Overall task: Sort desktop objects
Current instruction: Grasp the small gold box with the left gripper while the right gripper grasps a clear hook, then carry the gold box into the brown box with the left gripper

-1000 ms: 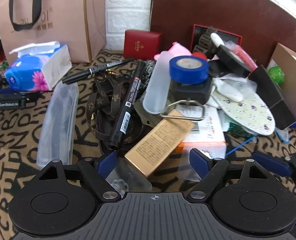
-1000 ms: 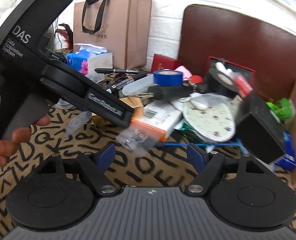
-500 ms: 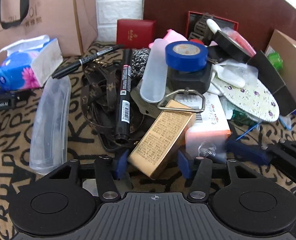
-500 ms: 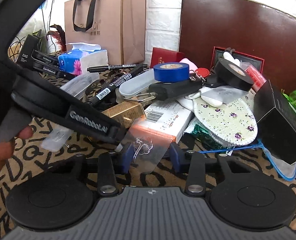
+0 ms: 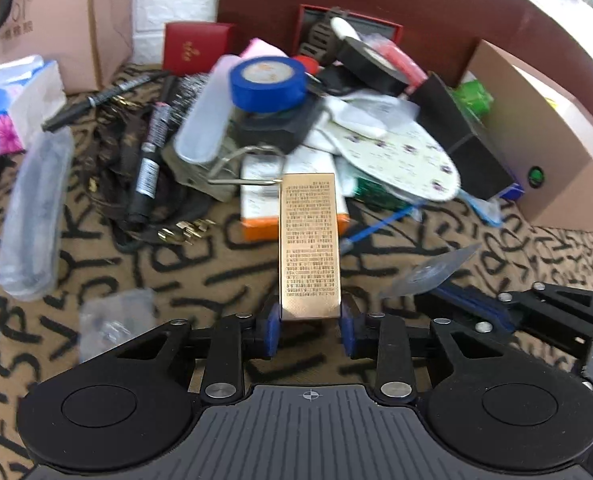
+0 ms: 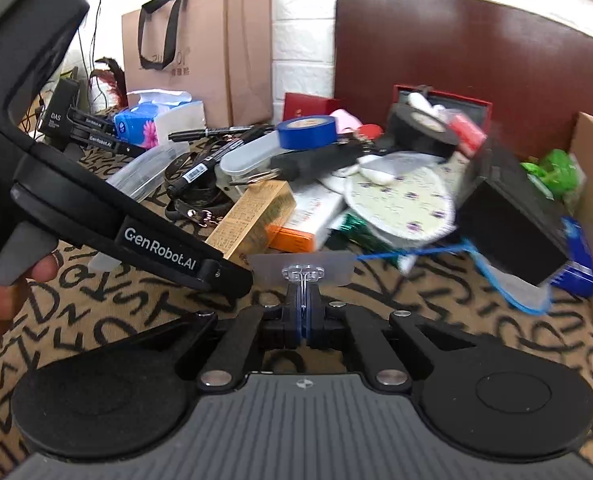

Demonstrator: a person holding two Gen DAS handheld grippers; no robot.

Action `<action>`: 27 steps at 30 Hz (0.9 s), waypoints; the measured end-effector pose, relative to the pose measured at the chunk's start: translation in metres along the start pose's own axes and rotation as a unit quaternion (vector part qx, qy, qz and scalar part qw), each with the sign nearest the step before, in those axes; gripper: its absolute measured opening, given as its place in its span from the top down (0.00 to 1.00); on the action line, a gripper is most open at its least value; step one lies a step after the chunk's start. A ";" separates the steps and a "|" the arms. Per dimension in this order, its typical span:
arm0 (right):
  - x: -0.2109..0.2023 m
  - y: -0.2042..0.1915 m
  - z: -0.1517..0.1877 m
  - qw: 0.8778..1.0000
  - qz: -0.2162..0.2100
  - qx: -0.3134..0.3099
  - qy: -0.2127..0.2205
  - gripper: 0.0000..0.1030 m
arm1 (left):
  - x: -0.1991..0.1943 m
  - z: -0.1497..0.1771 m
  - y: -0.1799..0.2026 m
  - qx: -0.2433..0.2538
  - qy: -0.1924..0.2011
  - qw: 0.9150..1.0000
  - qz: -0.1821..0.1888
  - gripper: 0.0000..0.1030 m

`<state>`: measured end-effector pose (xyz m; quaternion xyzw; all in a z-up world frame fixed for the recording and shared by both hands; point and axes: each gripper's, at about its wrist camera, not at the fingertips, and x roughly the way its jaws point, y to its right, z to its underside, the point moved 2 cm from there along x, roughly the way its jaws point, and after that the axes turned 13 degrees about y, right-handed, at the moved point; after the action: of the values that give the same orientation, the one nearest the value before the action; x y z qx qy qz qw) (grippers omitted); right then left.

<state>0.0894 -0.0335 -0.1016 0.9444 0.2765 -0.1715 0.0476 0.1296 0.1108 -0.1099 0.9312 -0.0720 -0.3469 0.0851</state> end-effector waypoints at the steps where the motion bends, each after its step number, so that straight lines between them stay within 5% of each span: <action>1: -0.007 0.003 0.000 1.000 0.002 0.001 0.002 0.97 | -0.001 0.002 0.003 -0.004 -0.004 1.000 0.009 0.72; 8: -0.055 0.021 0.001 0.999 0.028 -0.023 -0.009 0.98 | -0.011 0.018 0.030 0.020 -0.021 0.999 0.026 0.72; 9: -0.059 0.023 0.003 0.999 0.033 -0.029 -0.015 0.98 | -0.010 0.018 0.034 0.023 -0.018 0.999 0.020 0.68; 10: -0.061 0.025 0.005 0.999 0.038 -0.033 -0.020 0.98 | -0.008 0.017 0.035 0.022 -0.015 1.000 0.015 0.53; 15: -0.053 0.031 0.014 0.998 0.047 -0.023 -0.024 0.97 | 0.004 0.007 0.044 0.022 -0.006 1.000 -0.011 0.41; 19: -0.041 0.033 0.018 0.999 0.047 -0.016 -0.020 0.97 | 0.014 0.004 0.046 0.032 -0.007 0.999 -0.022 0.46; 21: -0.036 0.034 0.019 0.999 0.047 -0.009 -0.016 0.97 | 0.015 0.003 0.047 0.042 -0.008 0.999 -0.027 0.71; 24: -0.033 0.035 0.019 0.999 0.045 -0.005 -0.010 0.97 | 0.015 0.003 0.046 0.041 -0.011 0.999 -0.026 0.70; 27: -0.031 0.036 0.019 0.999 0.043 -0.001 -0.008 0.97 | 0.016 0.004 0.047 0.038 -0.008 0.999 -0.032 0.56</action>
<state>0.0791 -0.0833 -0.1084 0.9539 0.2356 -0.1766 0.0579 0.1355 0.0611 -0.1130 0.9330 -0.0558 -0.3535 0.0380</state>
